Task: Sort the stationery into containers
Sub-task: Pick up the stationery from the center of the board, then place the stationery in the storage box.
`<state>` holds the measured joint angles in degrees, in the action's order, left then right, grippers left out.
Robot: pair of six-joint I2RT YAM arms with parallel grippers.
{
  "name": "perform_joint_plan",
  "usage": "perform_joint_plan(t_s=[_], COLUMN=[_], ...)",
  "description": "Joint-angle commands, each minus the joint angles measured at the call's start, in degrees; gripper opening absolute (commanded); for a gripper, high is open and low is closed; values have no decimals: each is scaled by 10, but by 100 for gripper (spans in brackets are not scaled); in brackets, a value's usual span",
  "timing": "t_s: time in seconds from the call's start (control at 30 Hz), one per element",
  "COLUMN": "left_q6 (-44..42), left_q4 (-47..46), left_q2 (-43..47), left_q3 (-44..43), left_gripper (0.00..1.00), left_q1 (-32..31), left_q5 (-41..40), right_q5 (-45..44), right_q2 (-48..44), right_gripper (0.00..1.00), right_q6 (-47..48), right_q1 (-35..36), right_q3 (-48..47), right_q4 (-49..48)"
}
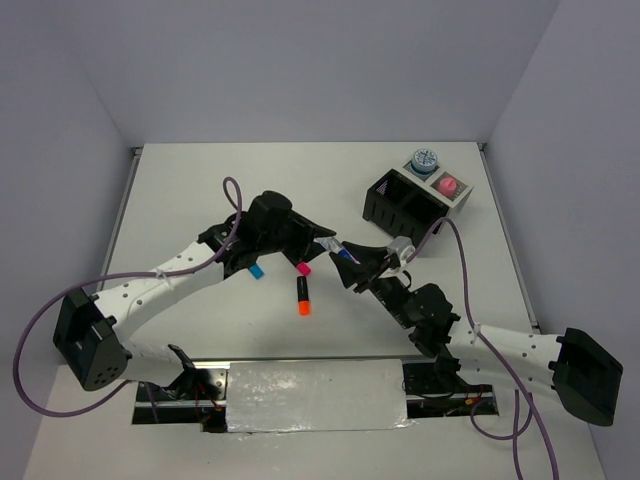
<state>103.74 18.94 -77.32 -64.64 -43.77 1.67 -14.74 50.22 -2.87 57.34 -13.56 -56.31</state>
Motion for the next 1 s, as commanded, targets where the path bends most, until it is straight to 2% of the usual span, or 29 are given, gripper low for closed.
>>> perform_joint_plan(t_s=[0.0, 0.1, 0.17, 0.23, 0.33, 0.4, 0.43, 0.53, 0.57, 0.63, 0.8, 0.9, 0.93, 0.97], left_q6=[-6, -10, -21, -33, -52, -65, -67, -83, -87, -104, -160, -202, -221, -231], left_q4=[-36, -37, -39, -41, -54, -65, -65, -44, -37, -16, 83, 157, 220, 221], left_q2=[-9, -8, -7, -6, -5, -5, -4, -5, -4, -1, 8, 24, 35, 41], left_q3=[-33, -32, -33, -36, -32, -25, -23, -32, -41, -51, -111, -148, -169, -173], left_gripper=[0, 0, 0, 0, 9, 43, 74, 96, 99, 99, 99, 99, 99, 99], left_q1=[-14, -18, -20, -20, -20, -20, -20, -19, -19, -18, 3, 45, 70, 84], left_q5=[21, 16, 8, 4, 0, 3, 3, -6, -14, -19, -114, -186, -235, -236], right_q5=[-4, -11, -14, -13, -20, -23, -29, -41, -45, -62, -90, -93, -80, -80], right_q2=[6, 16, 23, 21, 6, -6, -9, -21, -22, -25, -32, -49, -63, -64], right_gripper=[44, 19, 8, 0, 0, 0, 0, 0, 0, 0, 0, 0, 0, 0], right_q6=[1, 7, 10, 9, 8, 6, 5, 8, 9, 9, 2, -21, -54, -55], right_q1=[3, 3, 3, 3, 3, 3, 3, 3, 3, 2, -20, -56, -104, -105], right_q3=[-19, -41, -52, -53, -53, -55, -56, -60, -61, -66, -88, -132, -162, -180], right_q4=[-37, -7, 6, 13, 25, 43, 49, 79, 84, 103, 176, 295, 363, 400])
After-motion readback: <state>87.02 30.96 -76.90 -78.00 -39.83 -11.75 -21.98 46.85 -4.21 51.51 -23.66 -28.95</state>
